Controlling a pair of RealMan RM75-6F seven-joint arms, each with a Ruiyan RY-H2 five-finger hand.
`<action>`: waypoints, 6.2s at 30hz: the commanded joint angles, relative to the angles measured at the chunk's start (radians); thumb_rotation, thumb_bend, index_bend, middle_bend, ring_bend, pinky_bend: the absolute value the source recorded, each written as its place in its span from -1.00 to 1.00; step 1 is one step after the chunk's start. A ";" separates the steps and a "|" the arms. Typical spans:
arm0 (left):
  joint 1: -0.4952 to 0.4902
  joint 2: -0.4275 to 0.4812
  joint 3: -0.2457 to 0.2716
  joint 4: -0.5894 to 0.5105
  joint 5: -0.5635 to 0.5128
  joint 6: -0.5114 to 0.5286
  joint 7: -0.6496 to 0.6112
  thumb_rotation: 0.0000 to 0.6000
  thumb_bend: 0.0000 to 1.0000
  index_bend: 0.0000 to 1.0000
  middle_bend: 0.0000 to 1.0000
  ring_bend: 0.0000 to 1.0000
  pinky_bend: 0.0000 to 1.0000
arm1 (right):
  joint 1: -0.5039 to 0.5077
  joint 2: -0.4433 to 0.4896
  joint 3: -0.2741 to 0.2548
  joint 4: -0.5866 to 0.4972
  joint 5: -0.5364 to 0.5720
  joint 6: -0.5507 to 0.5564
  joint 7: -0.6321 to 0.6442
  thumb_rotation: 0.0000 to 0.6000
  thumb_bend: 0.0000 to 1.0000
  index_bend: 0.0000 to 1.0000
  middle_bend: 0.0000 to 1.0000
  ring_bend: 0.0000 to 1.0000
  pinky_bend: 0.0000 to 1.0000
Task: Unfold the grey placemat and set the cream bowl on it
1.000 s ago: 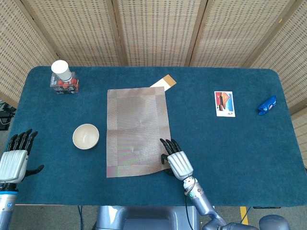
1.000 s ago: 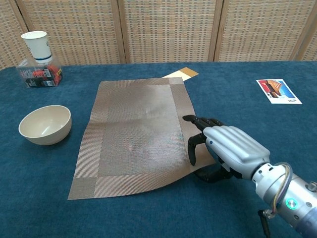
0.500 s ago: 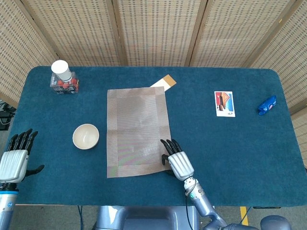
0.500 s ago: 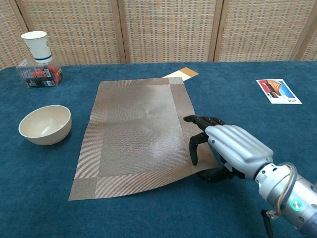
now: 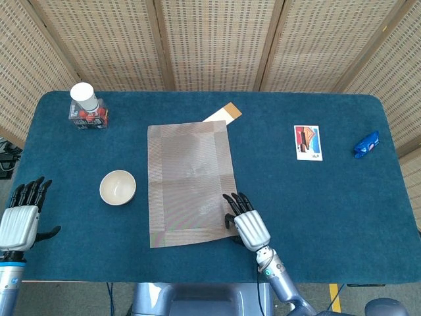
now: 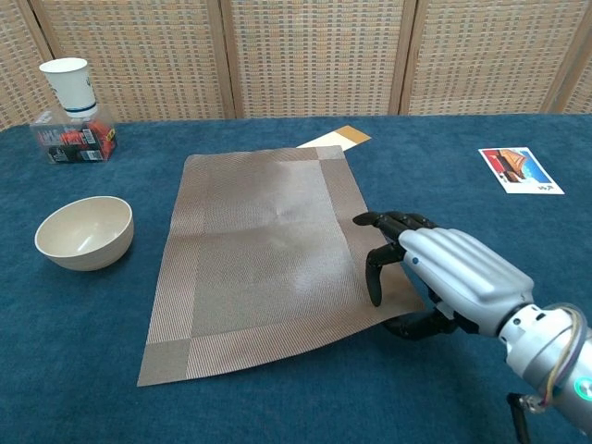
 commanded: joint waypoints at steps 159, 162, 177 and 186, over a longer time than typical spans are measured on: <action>-0.874 -0.763 -0.142 0.658 -0.350 -0.492 0.483 1.00 -0.04 0.27 -1.00 -1.00 -1.00 | -0.323 0.828 0.150 -0.269 0.082 0.291 0.669 1.00 -0.55 -0.57 -1.00 -1.00 -1.00; -0.873 -0.768 -0.143 0.667 -0.341 -0.488 0.478 1.00 -0.04 0.32 -1.00 -1.00 -1.00 | -0.323 0.827 0.150 -0.267 0.081 0.291 0.667 1.00 -0.55 -0.55 -1.00 -1.00 -1.00; -0.825 -0.705 -0.136 0.553 -0.283 -0.422 0.455 1.00 -0.04 0.52 -1.00 -1.00 -1.00 | -0.322 0.831 0.144 -0.281 0.074 0.285 0.648 1.00 -0.55 -0.54 -1.00 -1.00 -1.00; -0.717 -0.532 -0.072 0.275 -0.223 -0.307 0.463 1.00 -0.04 0.54 -1.00 -1.00 -1.00 | -0.326 0.831 0.142 -0.288 0.066 0.298 0.632 1.00 -0.55 -0.54 -1.00 -1.00 -1.00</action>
